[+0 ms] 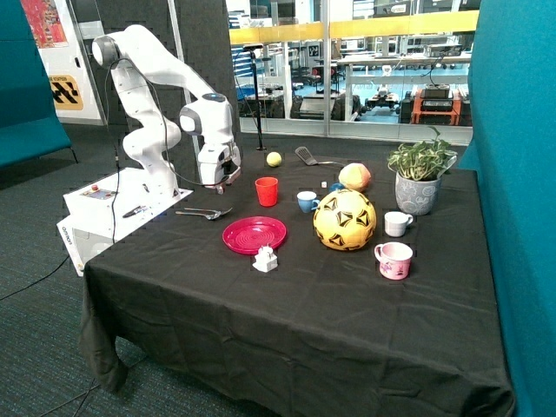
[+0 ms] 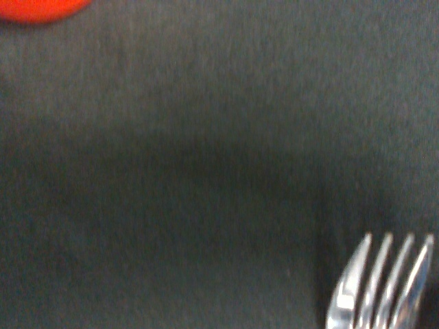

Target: Set the table

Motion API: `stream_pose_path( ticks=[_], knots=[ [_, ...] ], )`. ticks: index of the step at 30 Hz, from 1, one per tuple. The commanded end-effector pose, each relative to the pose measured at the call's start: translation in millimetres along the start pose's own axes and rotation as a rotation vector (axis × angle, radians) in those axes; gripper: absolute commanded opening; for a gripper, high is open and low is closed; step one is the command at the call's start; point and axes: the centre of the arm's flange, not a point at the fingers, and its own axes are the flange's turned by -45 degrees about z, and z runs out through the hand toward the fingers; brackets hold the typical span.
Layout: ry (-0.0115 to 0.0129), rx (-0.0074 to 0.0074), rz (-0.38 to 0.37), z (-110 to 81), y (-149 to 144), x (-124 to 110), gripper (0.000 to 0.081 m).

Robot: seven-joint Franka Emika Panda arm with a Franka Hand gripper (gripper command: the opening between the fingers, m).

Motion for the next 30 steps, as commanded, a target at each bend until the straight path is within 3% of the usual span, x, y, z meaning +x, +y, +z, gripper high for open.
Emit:
stream_pose_path(
  ticks=[1, 6, 17, 24, 30],
  knots=[
    [-0.0032, 0.0007, 0.087, -7.2, 1, 19, 0.0322],
    [-0.0032, 0.0005, 0.198, -8.6, 11, 21, 0.0340],
    [-0.0032, 0.0002, 0.367, -9.8, 26, 26, 0.0397],
    [-0.0033, 0.0002, 0.396, -11.2, 37, 29, 0.0455],
    [-0.0032, 0.0002, 0.372, -12.5, 38, 36, 0.0464]
  ],
)
